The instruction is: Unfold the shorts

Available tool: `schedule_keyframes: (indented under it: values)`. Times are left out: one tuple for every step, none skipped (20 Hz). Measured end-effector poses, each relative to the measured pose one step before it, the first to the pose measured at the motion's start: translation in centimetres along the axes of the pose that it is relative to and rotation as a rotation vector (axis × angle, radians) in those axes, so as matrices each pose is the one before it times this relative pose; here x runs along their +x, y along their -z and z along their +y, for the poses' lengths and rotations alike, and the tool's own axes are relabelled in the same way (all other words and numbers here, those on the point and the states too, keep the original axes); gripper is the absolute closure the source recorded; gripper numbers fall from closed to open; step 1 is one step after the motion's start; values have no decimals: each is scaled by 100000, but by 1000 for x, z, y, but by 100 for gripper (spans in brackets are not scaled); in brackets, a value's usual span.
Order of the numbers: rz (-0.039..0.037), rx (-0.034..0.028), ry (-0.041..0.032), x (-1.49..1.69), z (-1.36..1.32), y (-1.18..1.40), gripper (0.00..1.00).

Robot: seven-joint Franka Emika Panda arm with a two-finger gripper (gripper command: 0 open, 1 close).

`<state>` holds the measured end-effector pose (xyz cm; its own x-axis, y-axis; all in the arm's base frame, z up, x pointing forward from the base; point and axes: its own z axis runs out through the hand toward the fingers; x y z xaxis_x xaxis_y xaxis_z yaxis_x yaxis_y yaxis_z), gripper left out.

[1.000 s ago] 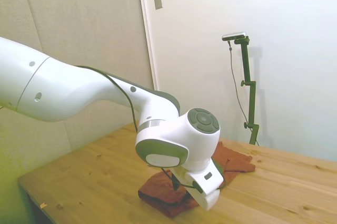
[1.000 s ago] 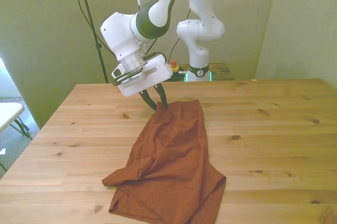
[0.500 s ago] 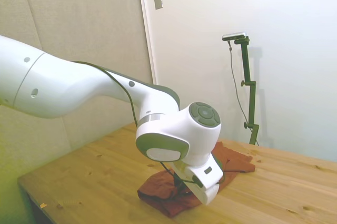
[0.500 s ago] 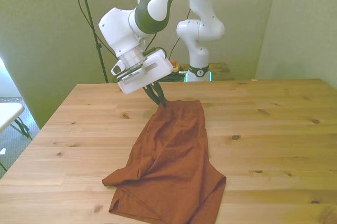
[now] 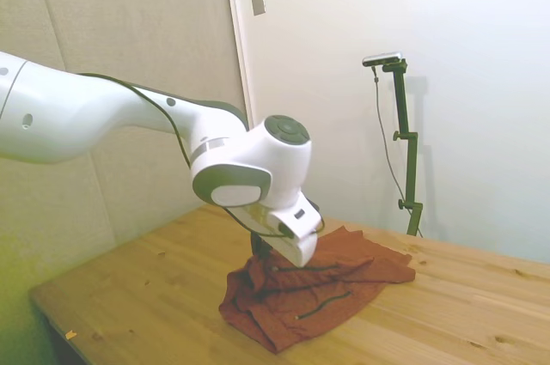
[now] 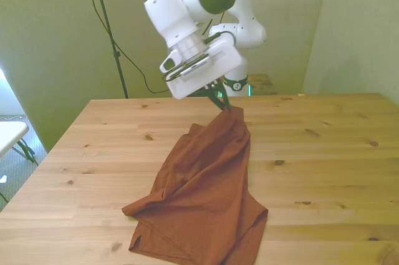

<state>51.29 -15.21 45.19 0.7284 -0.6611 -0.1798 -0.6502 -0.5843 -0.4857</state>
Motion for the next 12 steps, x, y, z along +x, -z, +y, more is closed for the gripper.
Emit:
schedule_keyframes:
  values:
    - [-920,-558,2595,-1126,-1814,-536,100]
    - [-1051,-1051,2615,-998,-1547,-580,0]
    - [-1461,-1788,3146,-930,-1377,-723,0]
    - [-2484,-1911,3072,-791,-1034,-771,0]
    - [-2791,-1146,2437,-617,-841,-808,0]
    - [-3195,-1021,2213,-494,-694,-848,0]
    - [-2436,-864,1158,-214,-430,-756,0]
    - [-1627,-691,593,-8,-216,-711,0]
    - [-1811,-656,414,94,21,-635,0]
    - [-1467,-486,408,185,130,-464,0]
    - [-813,-331,408,217,90,-334,0]
    - [-848,-261,467,146,55,-207,0]
